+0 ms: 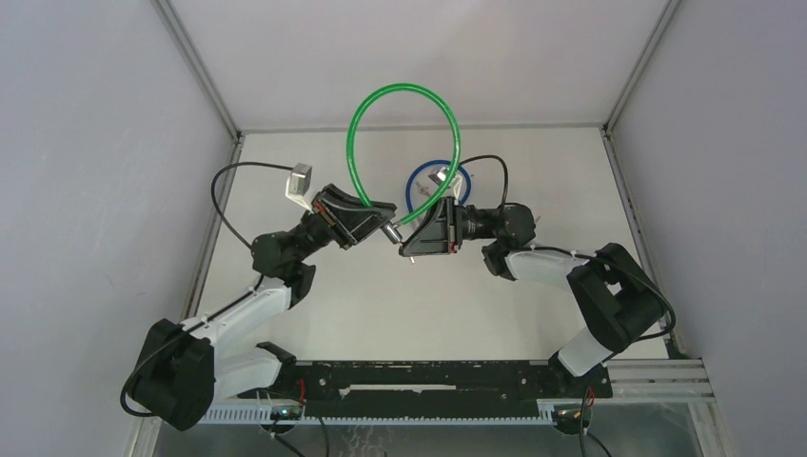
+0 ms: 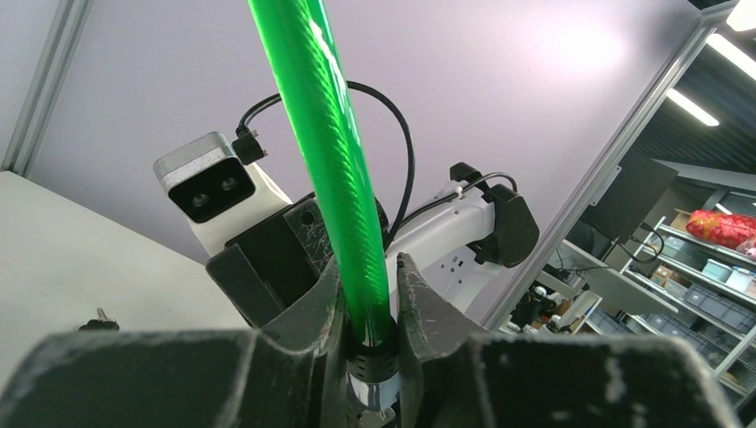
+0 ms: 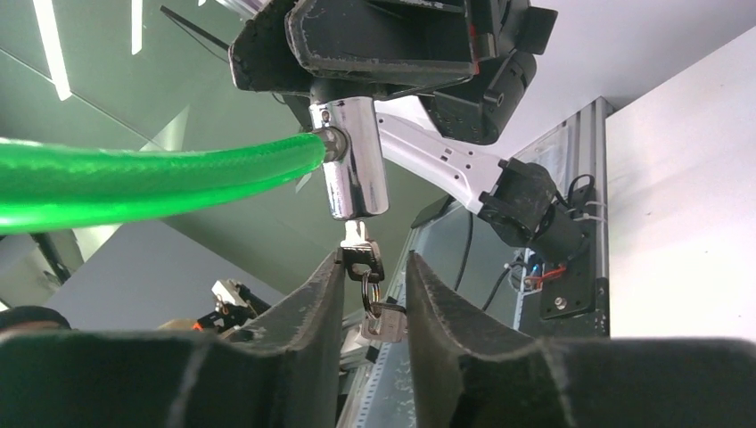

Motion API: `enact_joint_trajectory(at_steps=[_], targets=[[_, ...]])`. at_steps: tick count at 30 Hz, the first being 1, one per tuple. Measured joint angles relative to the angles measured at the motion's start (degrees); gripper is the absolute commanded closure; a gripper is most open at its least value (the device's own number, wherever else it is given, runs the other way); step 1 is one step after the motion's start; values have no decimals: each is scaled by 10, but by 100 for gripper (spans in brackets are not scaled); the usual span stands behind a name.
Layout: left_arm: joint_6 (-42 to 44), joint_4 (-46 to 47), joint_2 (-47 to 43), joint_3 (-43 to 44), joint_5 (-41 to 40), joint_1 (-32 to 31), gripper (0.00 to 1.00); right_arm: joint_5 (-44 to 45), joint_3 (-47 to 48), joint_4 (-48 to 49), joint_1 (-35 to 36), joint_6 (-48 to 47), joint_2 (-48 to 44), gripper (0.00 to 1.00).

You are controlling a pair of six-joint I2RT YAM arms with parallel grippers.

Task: Lock with the key
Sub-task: Lock the lock.

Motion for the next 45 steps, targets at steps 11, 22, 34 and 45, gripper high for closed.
enact_joint_trajectory(at_steps=[11, 22, 34, 45], targets=[[0, -1, 0, 0, -1, 2, 100, -3, 7, 5, 4, 8, 1, 100], [22, -47, -20, 0, -21, 5, 100, 49, -8, -61, 9, -68, -24, 100], [36, -89, -48, 0, -35, 5, 100, 176, -16, -395, 48, -382, -191, 100], [46, -112, -46, 0, -38, 7, 100, 189, -16, -423, 49, -429, -195, 100]])
